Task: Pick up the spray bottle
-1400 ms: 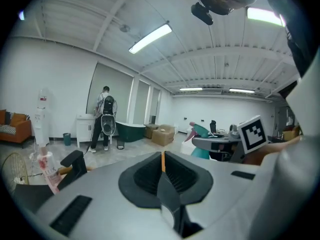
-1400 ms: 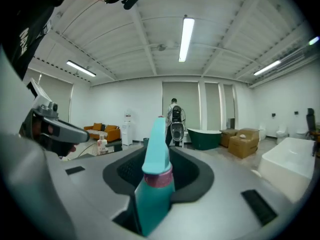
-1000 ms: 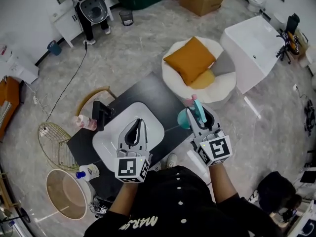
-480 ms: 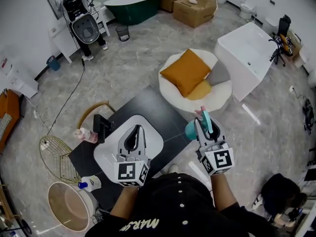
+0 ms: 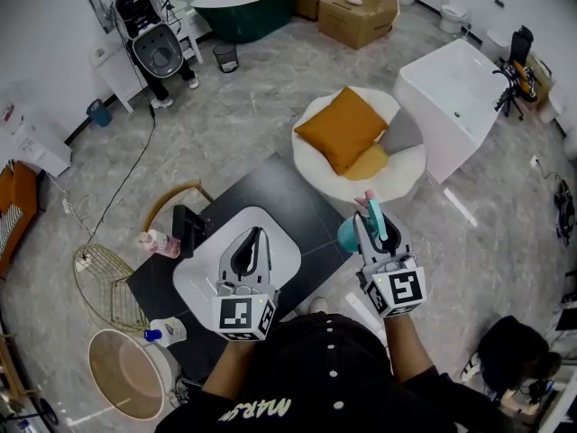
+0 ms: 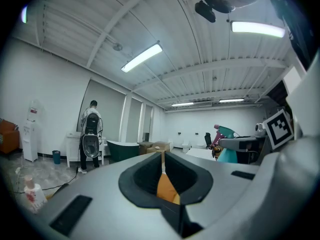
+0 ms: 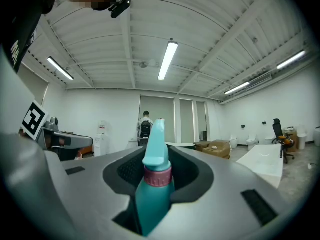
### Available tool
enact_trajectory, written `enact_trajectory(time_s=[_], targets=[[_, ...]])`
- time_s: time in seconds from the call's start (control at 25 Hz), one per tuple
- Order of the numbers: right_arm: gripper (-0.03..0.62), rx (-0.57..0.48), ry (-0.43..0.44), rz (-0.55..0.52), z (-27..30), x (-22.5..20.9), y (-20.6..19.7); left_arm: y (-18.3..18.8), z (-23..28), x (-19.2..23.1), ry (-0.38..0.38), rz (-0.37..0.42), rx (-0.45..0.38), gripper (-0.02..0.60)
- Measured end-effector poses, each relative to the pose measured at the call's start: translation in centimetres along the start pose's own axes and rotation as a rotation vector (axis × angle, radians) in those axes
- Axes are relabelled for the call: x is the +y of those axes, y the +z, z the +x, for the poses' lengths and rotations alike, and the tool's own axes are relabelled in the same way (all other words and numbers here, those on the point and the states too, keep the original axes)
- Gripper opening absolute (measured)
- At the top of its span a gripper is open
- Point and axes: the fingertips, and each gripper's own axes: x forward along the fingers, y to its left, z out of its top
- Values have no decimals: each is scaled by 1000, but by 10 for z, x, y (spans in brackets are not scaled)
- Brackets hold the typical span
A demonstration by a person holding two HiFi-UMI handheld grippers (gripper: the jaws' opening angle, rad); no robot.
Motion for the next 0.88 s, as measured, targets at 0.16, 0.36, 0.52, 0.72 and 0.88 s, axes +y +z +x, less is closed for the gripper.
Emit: enact_trajectory(time_s=[0.16,0.36,0.52,0.72,0.88], targets=[[124,-5,8,-8,2,3,3,0,-1,-1,-1,3,4,28],[124,-12,9,-7,3,6,6,2,-2,0,-1,3,1,29],[124,-13,14,-7,3,9,3,-2,-2,1,0,4,1,29],[124,-15,13,-7,2,9,6,-1,-3,-1,1,4,3,29],[124,-17,15,-6,3,11,7,0,-4,1,0,3,3,29]])
